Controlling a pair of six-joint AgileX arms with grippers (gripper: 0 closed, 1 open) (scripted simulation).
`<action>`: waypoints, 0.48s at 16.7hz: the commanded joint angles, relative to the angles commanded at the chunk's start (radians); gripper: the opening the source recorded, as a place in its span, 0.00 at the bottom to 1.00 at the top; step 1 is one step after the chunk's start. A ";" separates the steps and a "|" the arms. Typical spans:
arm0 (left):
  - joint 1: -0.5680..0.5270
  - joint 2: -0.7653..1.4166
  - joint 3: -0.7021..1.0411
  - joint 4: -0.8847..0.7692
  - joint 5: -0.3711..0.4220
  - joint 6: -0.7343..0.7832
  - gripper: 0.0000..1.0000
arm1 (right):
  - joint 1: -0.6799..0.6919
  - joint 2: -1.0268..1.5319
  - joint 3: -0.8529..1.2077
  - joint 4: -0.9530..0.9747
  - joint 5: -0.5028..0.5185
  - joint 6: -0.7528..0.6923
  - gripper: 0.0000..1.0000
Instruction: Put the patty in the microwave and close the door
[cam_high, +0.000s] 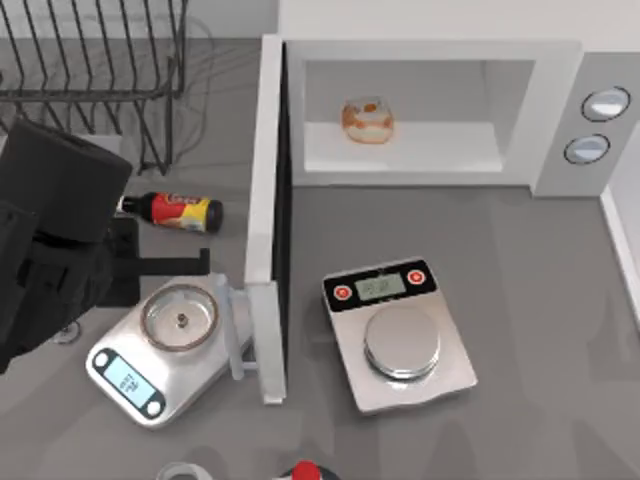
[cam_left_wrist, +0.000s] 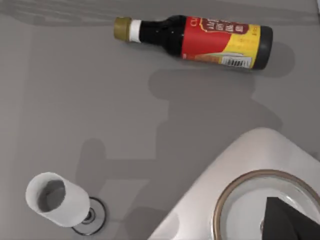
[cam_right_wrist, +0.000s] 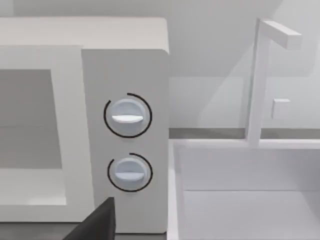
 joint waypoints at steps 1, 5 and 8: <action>0.000 0.013 -0.027 0.032 0.000 0.000 0.00 | 0.000 0.000 0.000 0.000 0.000 0.000 1.00; 0.001 0.061 -0.144 0.249 0.000 0.002 0.00 | 0.000 0.000 0.000 0.000 0.000 0.000 1.00; -0.001 0.100 -0.244 0.396 0.001 0.004 0.00 | 0.000 0.000 0.000 0.000 0.000 0.000 1.00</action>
